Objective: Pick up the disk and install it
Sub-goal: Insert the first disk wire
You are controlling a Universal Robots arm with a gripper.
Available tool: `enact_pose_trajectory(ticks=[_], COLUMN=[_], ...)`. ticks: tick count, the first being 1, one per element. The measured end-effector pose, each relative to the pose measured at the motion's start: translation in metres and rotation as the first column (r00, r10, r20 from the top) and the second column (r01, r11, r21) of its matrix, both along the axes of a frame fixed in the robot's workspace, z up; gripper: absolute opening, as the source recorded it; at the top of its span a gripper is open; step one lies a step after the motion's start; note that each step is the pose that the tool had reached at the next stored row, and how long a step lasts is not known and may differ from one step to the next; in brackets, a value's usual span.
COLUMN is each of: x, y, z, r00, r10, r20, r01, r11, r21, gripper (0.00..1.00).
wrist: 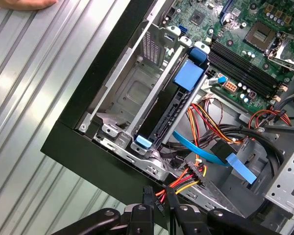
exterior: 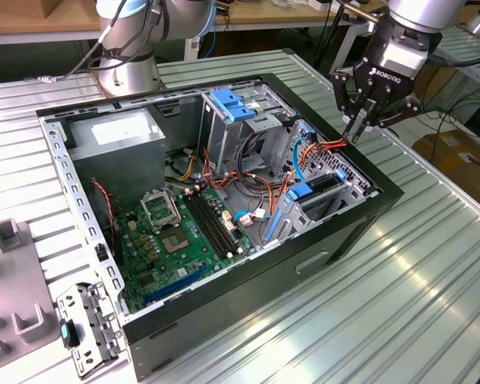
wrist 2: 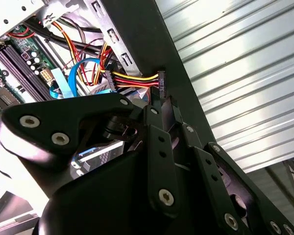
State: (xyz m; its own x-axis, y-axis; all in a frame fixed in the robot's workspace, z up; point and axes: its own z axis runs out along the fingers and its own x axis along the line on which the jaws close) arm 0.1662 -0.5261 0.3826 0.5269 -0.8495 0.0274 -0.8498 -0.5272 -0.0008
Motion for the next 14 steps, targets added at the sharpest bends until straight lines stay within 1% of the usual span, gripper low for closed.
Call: enact_pose_trajectory(ticks=[7,8,9,10,11,12,13,14], x=[0.0,0.0,0.0,0.0,0.0,0.0,0.0,0.0], y=[0.0,0.0,0.0,0.0,0.0,0.0,0.0,0.0], z=[0.0,0.0,0.0,-0.0001,-0.0002,-0.0004,-0.0009,-0.0018], r00=[1.0,0.9999,0.9995,0.9979,0.9965,0.9948,0.9915,0.9867], r10=[0.002,0.012,0.031,0.065,0.084,0.102,0.13,0.163], r20=[0.0,0.0,0.0001,0.0001,0.0001,0.0002,0.0002,0.0002], r01=[-0.002,-0.012,-0.031,-0.065,-0.084,-0.102,-0.13,-0.163], r11=[1.0,0.9999,0.9995,0.9979,0.9965,0.9948,0.9915,0.9867], r21=[-0.0001,0.0,0.0,-0.0001,-0.0002,-0.0001,0.0,0.0001], gripper=[0.24,0.24,0.24,0.24,0.25,0.32,0.32,0.32])
